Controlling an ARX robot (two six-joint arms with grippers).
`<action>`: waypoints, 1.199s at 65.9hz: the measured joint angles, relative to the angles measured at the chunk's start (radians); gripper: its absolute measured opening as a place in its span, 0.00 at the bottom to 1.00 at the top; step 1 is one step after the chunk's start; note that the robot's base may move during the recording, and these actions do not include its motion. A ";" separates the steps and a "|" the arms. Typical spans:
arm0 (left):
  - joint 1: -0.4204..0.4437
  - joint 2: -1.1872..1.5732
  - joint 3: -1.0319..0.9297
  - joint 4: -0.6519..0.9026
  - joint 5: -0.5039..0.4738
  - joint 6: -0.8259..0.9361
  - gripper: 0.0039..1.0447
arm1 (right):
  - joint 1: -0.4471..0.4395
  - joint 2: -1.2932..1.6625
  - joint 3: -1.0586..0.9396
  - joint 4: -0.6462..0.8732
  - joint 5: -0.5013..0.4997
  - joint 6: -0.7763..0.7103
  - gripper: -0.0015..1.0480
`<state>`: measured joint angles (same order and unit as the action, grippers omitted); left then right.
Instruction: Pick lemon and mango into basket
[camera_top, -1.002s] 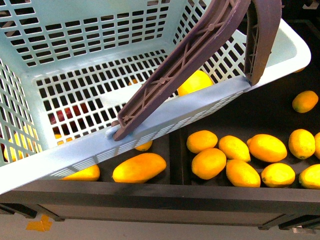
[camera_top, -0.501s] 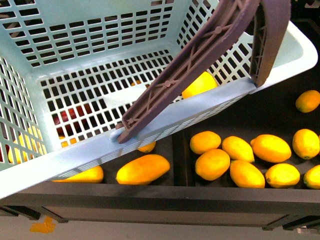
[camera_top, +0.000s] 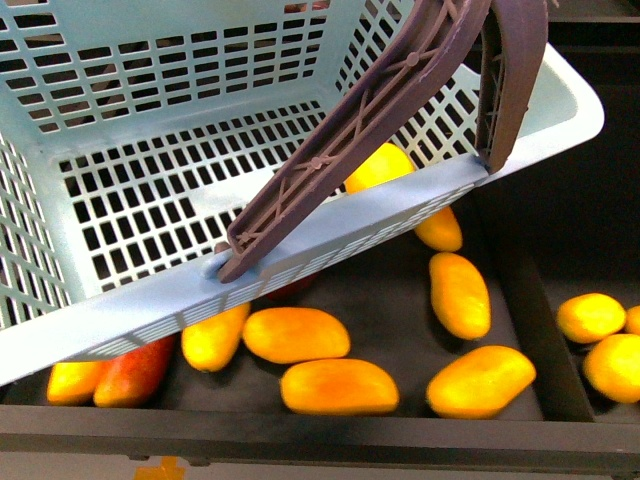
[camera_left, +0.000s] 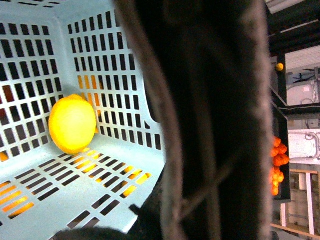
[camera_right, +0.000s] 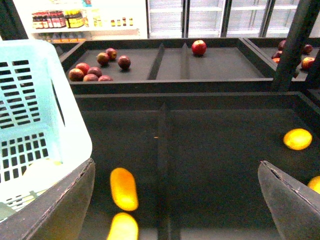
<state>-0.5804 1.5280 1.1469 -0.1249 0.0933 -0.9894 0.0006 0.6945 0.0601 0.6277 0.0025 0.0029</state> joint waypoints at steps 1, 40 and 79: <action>0.000 0.000 0.000 0.000 0.002 0.000 0.04 | 0.000 -0.001 0.000 0.000 0.000 0.000 0.92; -0.001 0.000 -0.001 0.000 0.008 -0.001 0.04 | 0.000 -0.002 -0.002 0.000 -0.001 0.000 0.92; 0.002 -0.004 -0.003 0.000 0.014 0.005 0.04 | -0.055 0.238 0.236 -0.520 0.348 0.246 0.92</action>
<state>-0.5781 1.5242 1.1435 -0.1249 0.1078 -0.9844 -0.0544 0.9325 0.2958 0.1074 0.3500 0.2493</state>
